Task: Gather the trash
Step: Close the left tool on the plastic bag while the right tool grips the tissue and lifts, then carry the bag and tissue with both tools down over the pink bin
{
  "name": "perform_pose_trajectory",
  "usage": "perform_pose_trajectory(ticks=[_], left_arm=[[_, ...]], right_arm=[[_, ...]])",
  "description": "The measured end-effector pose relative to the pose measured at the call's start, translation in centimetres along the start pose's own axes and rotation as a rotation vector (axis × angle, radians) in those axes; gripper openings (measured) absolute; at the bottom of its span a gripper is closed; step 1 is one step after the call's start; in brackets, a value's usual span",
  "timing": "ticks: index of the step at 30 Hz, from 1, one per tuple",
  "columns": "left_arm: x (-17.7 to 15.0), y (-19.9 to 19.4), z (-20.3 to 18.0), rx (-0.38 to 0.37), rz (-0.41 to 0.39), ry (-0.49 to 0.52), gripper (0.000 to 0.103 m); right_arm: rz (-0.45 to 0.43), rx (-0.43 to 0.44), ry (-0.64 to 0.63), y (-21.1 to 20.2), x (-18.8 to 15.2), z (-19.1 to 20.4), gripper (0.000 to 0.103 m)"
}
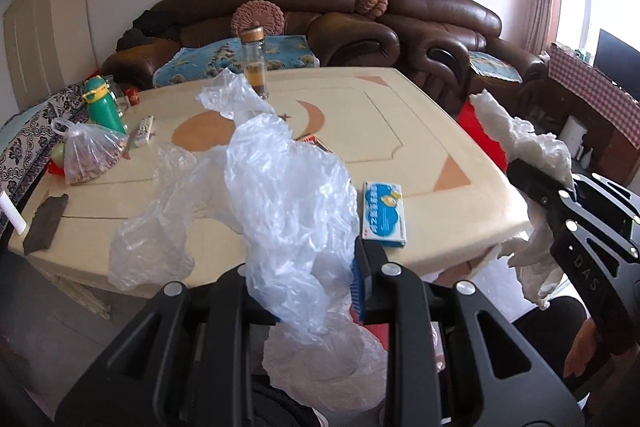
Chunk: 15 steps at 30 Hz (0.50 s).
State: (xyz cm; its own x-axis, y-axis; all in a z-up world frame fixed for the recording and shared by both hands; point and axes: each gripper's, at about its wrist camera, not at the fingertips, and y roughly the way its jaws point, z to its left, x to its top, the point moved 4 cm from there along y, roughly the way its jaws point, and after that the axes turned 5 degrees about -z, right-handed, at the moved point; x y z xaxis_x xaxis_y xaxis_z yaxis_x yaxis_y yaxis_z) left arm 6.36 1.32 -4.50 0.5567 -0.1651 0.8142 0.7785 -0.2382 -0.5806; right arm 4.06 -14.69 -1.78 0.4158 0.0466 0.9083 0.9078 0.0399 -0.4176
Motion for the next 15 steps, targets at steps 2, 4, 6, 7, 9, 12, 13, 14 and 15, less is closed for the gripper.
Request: perform_pose_trajectory(ticks=[2, 4, 6, 7, 9, 12, 13, 14, 15], left_arm=[[-0.6, 0.0, -0.1, -0.006, 0.009, -0.001, 0.025], [-1.1, 0.0, -0.1, -0.021, 0.021, -0.008, 0.025], [-1.7, 0.2, -0.2, -0.031, 0.032, -0.010, 0.025], [-2.1, 0.4, -0.3, -0.033, 0.040, -0.009, 0.025], [-2.8, 0.8, -0.3, -0.044, 0.054, -0.013, 0.025], [-4.1, 1.8, -0.8, -0.063, 0.094, -0.013, 0.025], [-4.8, 2.2, -1.0, -0.070, 0.108, -0.013, 0.025], [-5.1, 2.5, -1.1, -0.071, 0.118, -0.012, 0.025], [-5.5, 2.9, -1.1, -0.072, 0.130, -0.012, 0.025]], right_arm=[[0.007, 0.003, -0.004, -0.3, -0.5, 0.2, 0.007], [0.019, 0.008, -0.002, -0.3, -1.0, 0.3, 0.007], [0.034, 0.013, -0.001, -0.2, -1.6, 0.5, 0.007], [0.040, 0.015, -0.001, -0.2, -1.8, 0.7, 0.007], [0.059, 0.020, -0.001, 0.0, -2.6, 0.9, 0.007], [0.098, 0.032, 0.006, 0.6, -3.9, 1.3, 0.007], [0.111, 0.037, 0.011, 0.8, -4.4, 1.3, 0.007], [0.123, 0.044, 0.016, 1.1, -4.8, 1.3, 0.007], [0.139, 0.052, 0.020, 1.5, -5.3, 1.4, 0.007]])
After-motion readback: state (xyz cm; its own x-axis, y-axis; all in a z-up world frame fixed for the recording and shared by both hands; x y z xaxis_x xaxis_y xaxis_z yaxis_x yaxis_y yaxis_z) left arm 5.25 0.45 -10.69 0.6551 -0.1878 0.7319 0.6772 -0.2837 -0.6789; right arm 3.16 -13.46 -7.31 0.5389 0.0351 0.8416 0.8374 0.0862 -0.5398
